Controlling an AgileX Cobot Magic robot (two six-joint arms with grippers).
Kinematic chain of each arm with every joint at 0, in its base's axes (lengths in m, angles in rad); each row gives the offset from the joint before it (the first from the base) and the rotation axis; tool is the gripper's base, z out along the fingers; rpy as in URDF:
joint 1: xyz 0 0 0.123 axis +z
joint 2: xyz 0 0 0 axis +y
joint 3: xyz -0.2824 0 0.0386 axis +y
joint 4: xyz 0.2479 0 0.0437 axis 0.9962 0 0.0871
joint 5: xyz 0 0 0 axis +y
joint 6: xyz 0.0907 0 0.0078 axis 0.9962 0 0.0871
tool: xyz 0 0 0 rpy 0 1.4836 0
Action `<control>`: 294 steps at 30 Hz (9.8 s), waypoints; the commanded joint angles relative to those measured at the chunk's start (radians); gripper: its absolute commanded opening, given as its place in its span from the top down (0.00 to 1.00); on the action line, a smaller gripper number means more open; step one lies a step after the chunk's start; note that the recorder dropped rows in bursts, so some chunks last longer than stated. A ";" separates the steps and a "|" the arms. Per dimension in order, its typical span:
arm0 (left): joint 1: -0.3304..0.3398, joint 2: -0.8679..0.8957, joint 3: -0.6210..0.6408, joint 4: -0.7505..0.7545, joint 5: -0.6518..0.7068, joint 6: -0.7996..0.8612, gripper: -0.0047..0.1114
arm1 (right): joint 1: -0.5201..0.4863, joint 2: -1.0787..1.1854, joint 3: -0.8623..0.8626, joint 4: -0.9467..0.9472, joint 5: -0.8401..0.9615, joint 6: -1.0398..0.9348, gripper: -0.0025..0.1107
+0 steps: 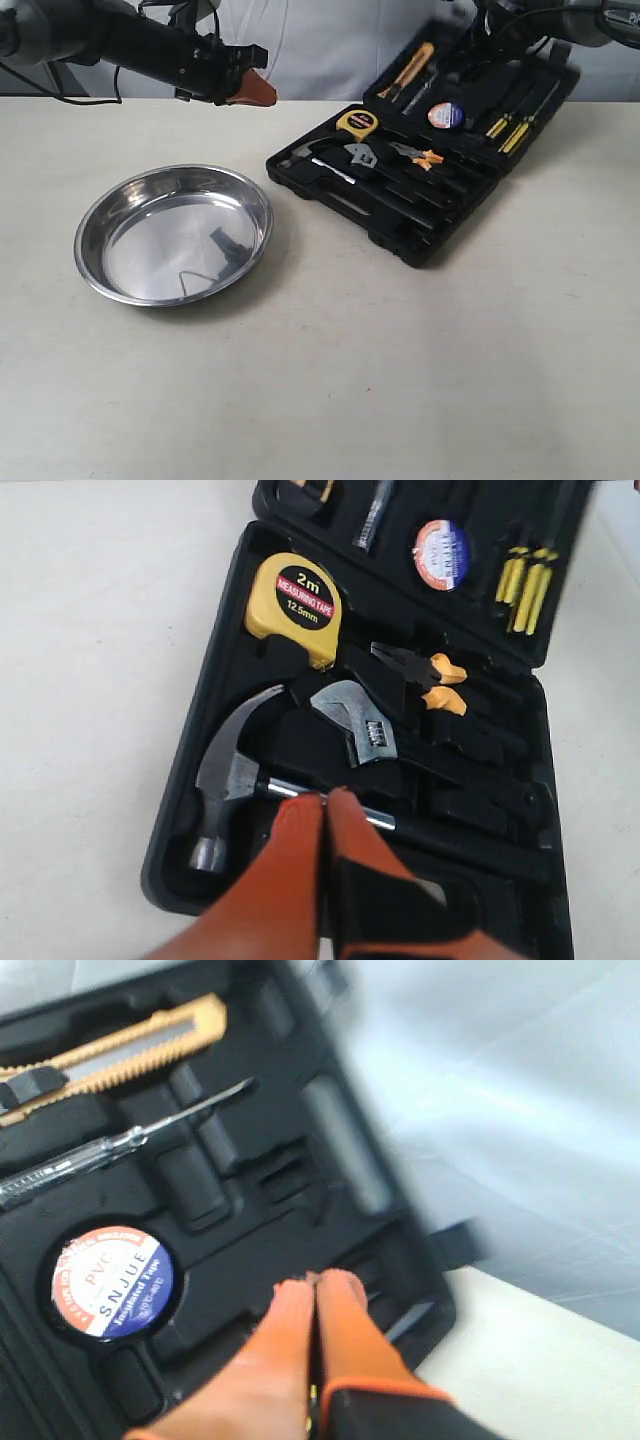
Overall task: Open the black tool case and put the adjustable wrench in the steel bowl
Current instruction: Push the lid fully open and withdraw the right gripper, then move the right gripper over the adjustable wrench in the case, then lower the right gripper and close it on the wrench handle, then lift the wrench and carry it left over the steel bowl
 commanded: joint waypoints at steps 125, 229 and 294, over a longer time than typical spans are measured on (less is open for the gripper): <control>0.007 -1.537 1.369 -0.096 -0.401 0.269 0.96 | -0.024 0.262 -0.440 0.702 0.121 -0.324 0.99; 0.007 -1.561 1.369 -0.088 -0.395 0.253 0.96 | 0.110 0.324 -0.452 0.817 0.645 -0.720 0.98; 0.007 -1.763 1.369 0.189 -0.582 0.073 0.96 | 0.263 0.178 -0.452 1.013 0.548 -0.761 0.99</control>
